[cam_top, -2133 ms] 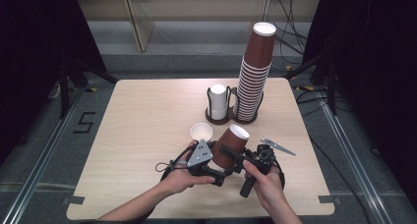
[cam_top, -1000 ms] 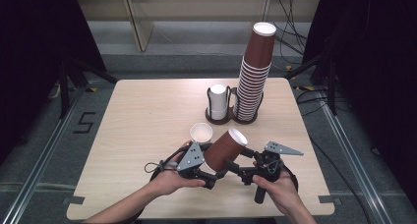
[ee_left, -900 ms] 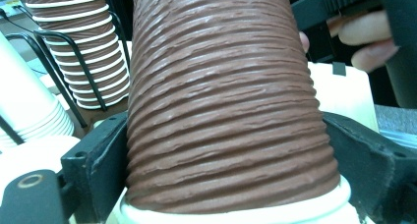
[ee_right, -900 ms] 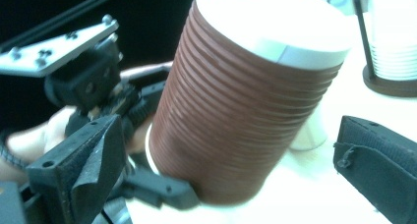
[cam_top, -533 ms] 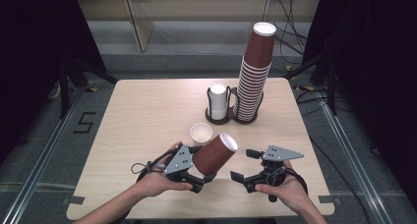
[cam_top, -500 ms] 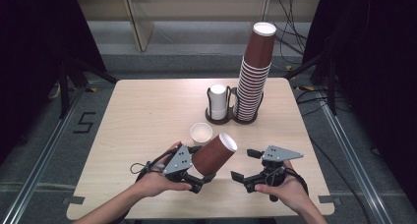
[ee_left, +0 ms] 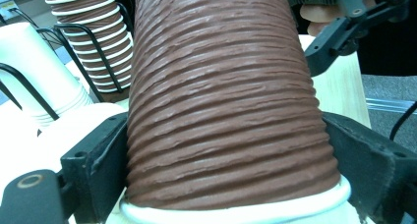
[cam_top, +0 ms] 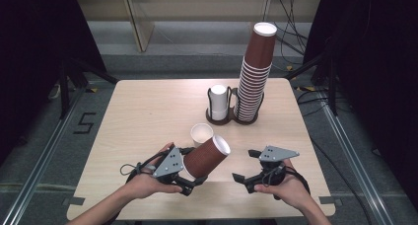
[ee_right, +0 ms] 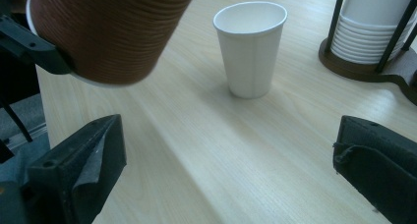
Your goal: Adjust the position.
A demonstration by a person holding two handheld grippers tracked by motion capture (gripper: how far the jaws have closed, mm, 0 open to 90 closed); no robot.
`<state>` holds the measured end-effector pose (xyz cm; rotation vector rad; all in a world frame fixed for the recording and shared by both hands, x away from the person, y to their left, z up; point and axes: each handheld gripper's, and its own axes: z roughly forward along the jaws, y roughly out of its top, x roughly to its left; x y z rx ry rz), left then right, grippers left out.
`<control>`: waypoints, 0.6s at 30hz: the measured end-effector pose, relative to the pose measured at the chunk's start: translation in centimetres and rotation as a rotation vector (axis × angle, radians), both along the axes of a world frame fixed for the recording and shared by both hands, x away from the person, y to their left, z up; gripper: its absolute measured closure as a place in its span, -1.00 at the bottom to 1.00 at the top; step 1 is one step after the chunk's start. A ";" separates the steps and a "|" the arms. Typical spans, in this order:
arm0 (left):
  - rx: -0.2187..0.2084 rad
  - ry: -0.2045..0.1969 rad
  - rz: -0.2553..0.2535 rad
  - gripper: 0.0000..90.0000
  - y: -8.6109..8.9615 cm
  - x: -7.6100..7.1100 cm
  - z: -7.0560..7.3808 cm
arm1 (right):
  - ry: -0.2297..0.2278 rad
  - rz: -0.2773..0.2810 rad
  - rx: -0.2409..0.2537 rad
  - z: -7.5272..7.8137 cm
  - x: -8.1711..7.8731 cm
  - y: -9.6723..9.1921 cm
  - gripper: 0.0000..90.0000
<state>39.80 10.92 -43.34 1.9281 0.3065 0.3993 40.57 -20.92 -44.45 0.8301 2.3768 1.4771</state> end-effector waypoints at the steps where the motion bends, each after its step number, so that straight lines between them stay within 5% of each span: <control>1: 0.013 -0.001 -0.002 -0.77 0.2 -0.1 0.1 | 0.029 -0.007 0.008 0.0 -0.2 0.1 -0.99; 8: 0.023 -0.004 -0.015 -0.77 0.8 -0.3 0.2 | -0.025 0.013 -0.060 -0.2 0.2 0.2 -0.97; 18: 0.084 -0.015 -0.041 -0.77 1.7 -0.3 0.3 | -0.026 0.053 -0.120 -0.5 0.6 0.7 -0.97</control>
